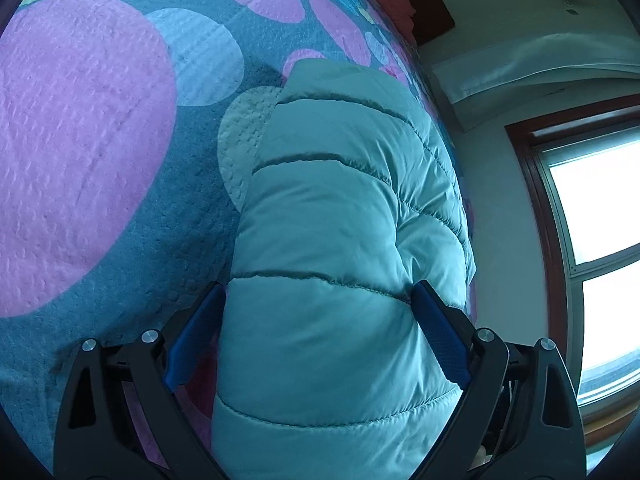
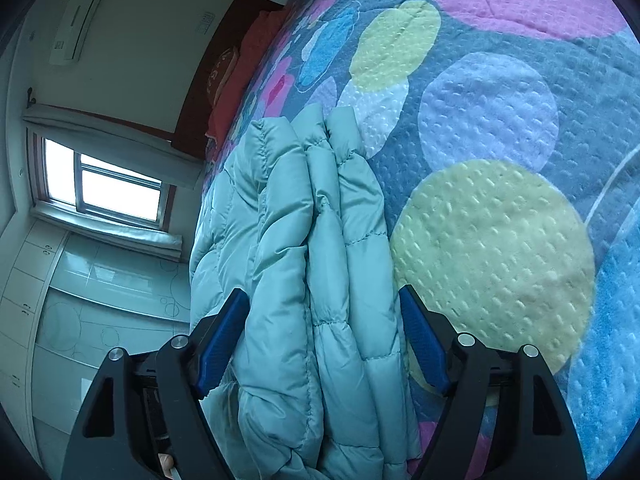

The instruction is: Fold large clothes

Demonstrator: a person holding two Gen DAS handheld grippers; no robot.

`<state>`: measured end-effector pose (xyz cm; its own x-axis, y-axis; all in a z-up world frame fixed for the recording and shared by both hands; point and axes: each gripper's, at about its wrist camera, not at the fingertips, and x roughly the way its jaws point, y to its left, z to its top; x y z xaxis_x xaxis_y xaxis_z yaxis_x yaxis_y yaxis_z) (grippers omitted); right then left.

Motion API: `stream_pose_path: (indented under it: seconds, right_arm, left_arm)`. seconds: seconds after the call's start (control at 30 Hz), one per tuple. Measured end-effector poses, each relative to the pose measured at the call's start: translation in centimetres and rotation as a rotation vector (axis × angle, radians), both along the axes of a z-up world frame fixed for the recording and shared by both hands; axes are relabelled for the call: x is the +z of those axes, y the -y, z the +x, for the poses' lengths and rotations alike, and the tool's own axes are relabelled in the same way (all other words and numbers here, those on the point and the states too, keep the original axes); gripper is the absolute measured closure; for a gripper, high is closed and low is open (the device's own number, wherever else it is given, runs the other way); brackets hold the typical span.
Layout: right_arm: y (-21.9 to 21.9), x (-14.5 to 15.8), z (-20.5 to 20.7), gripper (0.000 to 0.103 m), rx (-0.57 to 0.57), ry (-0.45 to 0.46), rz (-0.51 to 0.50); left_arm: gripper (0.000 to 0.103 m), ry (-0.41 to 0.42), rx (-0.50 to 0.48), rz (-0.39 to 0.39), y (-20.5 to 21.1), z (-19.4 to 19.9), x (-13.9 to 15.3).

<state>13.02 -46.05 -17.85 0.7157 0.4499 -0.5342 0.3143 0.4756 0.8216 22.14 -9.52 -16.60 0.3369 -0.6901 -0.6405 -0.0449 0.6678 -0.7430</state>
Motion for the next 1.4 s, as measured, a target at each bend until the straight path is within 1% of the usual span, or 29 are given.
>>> stream_pose_path:
  seconds: [0.1, 0.13, 0.17, 0.23, 0.3, 0.33, 0.4, 0.53, 0.6, 0.77, 0.93, 1.07, 1.23, 1.4]
  right_arm:
    - [-0.6, -0.1, 0.5, 0.027, 0.018, 0.008, -0.019]
    - [-0.8, 0.0, 0.7, 0.028, 0.022, 0.009, -0.028]
    - [-1.1, 0.0, 0.9, 0.03, 0.025, 0.007, -0.039]
    - [-2.0, 0.2, 1.8, 0.046, 0.038, 0.004, -0.049]
    - [-2.6, -0.2, 2.0, 0.052, 0.044, 0.01, -0.034]
    - [-2.7, -0.3, 2.1, 0.055, 0.047, 0.012, -0.035]
    - [-3.0, -0.4, 2.1, 0.059, 0.051, 0.021, -0.033]
    - [-3.5, -0.5, 2.3, 0.066, 0.043, 0.043, -0.014]
    - [-3.6, -0.3, 2.3, 0.068, 0.039, 0.054, -0.011]
    - [-4.5, 0.3, 3.0, 0.071, 0.054, 0.09, -0.023]
    - [-6.5, 1.0, 4.9, 0.071, 0.099, 0.128, -0.018]
    - [-8.8, 0.8, 7.3, 0.071, 0.15, 0.141, -0.001]
    - [-12.4, 0.2, 9.9, 0.071, 0.227, 0.14, 0.018]
    - [-15.4, -0.6, 12.3, 0.071, 0.28, 0.126, 0.018]
  left_arm:
    - [0.012, -0.005, -0.024, 0.001, 0.7, 0.3, 0.0]
    - [0.015, -0.003, -0.027, 0.01, 0.9, 0.3, 0.0]
    - [0.02, -0.005, -0.035, 0.009, 1.1, 0.4, 0.0]
    - [0.025, -0.009, -0.036, 0.002, 1.3, 0.4, -0.2]
    - [0.032, -0.005, -0.042, 0.007, 1.4, 0.3, -0.1]
    - [0.034, 0.001, -0.046, 0.012, 1.3, 0.2, 0.0]
    - [0.04, 0.016, -0.05, 0.021, 1.5, 0.0, 0.2]
    - [0.048, 0.043, -0.055, 0.029, 1.6, -0.2, 0.9]
    - [0.052, 0.061, -0.064, 0.034, 1.6, -0.2, 1.4]
    - [0.054, 0.111, -0.076, 0.028, 0.6, -0.3, 2.7]
    - [0.055, 0.134, -0.039, 0.027, -1.8, 0.1, 3.9]
    - [0.055, 0.147, 0.003, 0.044, -5.0, 0.4, 4.5]
    - [0.055, 0.14, 0.071, 0.067, -9.5, 0.7, 4.1]
    - [0.055, 0.12, 0.12, 0.063, -12.7, 0.8, 2.9]
